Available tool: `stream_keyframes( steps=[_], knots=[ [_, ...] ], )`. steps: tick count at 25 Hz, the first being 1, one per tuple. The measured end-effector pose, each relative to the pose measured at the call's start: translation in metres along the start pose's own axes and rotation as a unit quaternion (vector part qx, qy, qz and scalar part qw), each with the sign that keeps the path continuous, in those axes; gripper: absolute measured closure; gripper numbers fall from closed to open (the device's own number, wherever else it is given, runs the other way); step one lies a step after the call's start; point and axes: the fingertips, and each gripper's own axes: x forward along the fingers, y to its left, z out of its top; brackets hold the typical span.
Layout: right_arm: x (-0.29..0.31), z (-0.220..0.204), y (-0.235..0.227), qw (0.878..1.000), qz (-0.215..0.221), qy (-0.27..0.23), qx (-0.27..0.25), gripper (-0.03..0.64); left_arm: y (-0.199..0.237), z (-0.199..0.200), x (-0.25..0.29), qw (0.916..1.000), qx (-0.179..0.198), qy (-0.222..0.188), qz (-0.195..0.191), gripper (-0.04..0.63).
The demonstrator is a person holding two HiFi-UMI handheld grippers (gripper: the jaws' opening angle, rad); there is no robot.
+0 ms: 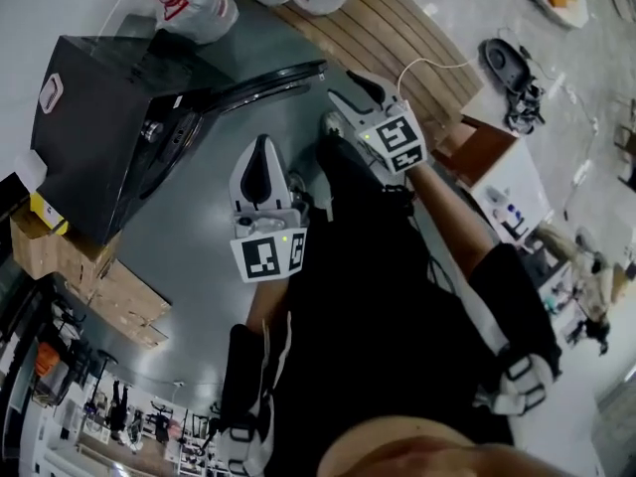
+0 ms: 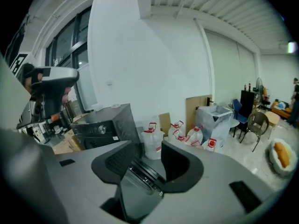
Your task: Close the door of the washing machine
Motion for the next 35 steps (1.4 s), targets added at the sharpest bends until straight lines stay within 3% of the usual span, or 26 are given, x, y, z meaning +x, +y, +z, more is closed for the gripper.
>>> stream_keyframes(
  steps=[8, 17, 26, 35],
  knots=[
    [0.072, -0.071, -0.031, 0.99, 0.072, 0.108, -0.049, 0.433, 0.003, -0.025, 0.035, 0.999, -0.012, 0.023, 0.036, 0.594],
    [0.142, -0.149, -0.038, 0.952, 0.156, 0.22, -0.142, 0.433, 0.014, -0.036, 0.055, 0.9972, -0.016, 0.031, 0.066, 0.594],
    [0.188, -0.21, -0.052, 0.918, 0.186, 0.274, -0.217, 0.437, 0.018, -0.051, 0.059, 0.9954, -0.017, 0.047, 0.081, 0.594],
    [0.217, -0.246, -0.063, 0.893, 0.2, 0.299, -0.271, 0.466, 0.028, -0.066, 0.046, 0.993, -0.027, 0.051, 0.103, 0.594]
  ],
)
